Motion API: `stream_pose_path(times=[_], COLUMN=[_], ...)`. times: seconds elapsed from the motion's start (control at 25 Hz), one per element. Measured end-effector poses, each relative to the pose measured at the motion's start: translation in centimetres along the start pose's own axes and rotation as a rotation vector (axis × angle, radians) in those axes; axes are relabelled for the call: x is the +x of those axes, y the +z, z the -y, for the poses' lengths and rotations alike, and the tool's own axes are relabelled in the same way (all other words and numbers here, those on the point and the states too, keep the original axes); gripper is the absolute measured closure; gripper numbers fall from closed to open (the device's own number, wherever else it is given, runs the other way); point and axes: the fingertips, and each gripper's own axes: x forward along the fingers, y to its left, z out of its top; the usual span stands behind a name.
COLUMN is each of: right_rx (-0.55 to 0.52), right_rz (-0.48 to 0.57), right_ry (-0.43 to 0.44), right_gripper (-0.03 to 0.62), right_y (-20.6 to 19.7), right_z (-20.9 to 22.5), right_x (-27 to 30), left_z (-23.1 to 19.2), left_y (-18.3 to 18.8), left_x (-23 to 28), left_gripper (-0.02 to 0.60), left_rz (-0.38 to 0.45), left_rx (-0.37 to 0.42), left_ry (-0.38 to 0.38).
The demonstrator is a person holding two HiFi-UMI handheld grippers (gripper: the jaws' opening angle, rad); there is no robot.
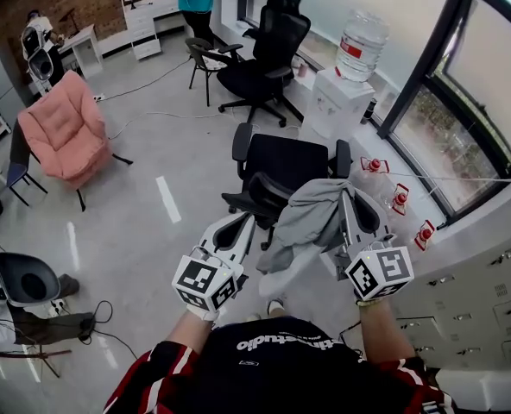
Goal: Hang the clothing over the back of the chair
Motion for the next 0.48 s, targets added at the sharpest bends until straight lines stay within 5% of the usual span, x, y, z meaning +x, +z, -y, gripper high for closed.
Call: stream_pose_path(times=[0.48], right_rx=[-0.036], right_rz=[0.028], right_ry=[0.121], right_gripper=[0.563], right_y=[1.6], right_z=[3.8], right_x=[5.5], left_z=[0.2], left_y=[1.7], left_x=[6.5], left_gripper=[0.557], left_rz=[0.012], left_rx=[0.019], left_ry=[-0.025])
